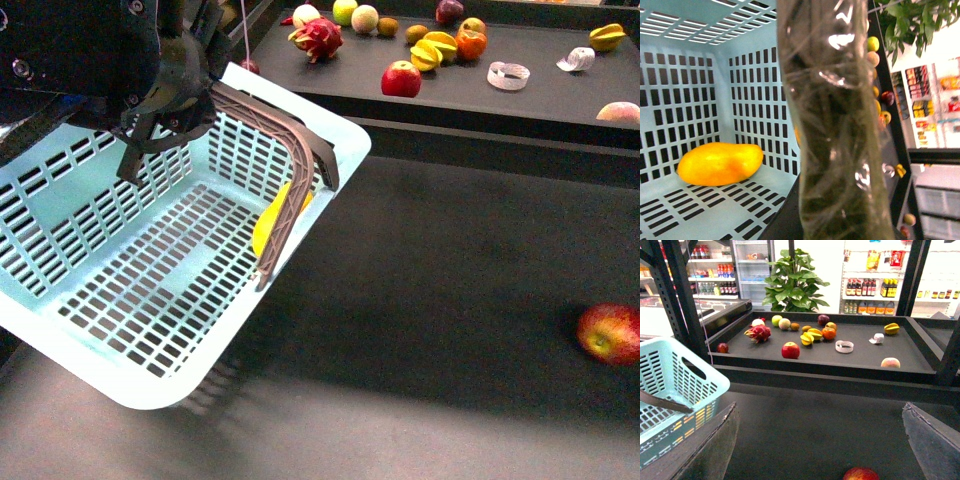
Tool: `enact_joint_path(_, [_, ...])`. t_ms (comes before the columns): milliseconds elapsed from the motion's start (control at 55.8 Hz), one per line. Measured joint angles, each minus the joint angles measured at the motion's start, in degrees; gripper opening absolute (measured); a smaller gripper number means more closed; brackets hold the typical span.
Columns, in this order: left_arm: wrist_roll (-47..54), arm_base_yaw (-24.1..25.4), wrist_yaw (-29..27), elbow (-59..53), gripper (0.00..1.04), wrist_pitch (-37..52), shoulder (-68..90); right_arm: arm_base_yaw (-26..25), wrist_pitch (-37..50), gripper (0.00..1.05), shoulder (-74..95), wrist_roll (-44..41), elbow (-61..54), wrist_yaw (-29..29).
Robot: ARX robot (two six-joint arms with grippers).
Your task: Pick mango with right arm and hold basket with left
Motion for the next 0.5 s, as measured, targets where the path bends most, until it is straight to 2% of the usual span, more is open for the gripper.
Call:
enact_joint_path(179, [-10.03,1.27,-2.12,1.97,0.05,-0.52,3.02,0.00,0.00,0.97,0.00,0.00,0.00,0.00])
enact_joint_path(430, [-17.25,4.11,-3.06,4.85,0.05,-0.92,9.09,0.00,0.00,0.97,0.00,0.00,0.00,0.00])
enact_joint_path(448, [-17.79,4.28,-3.10,5.01,0.06,-1.42,9.31,0.00,0.00,0.97,0.00,0.00,0.00,0.00])
enact_joint_path(502, [-18.23,4.52,-3.98,5.14,0.16,-2.60,9.60,0.00,0.00,0.97,0.00,0.00,0.00,0.00])
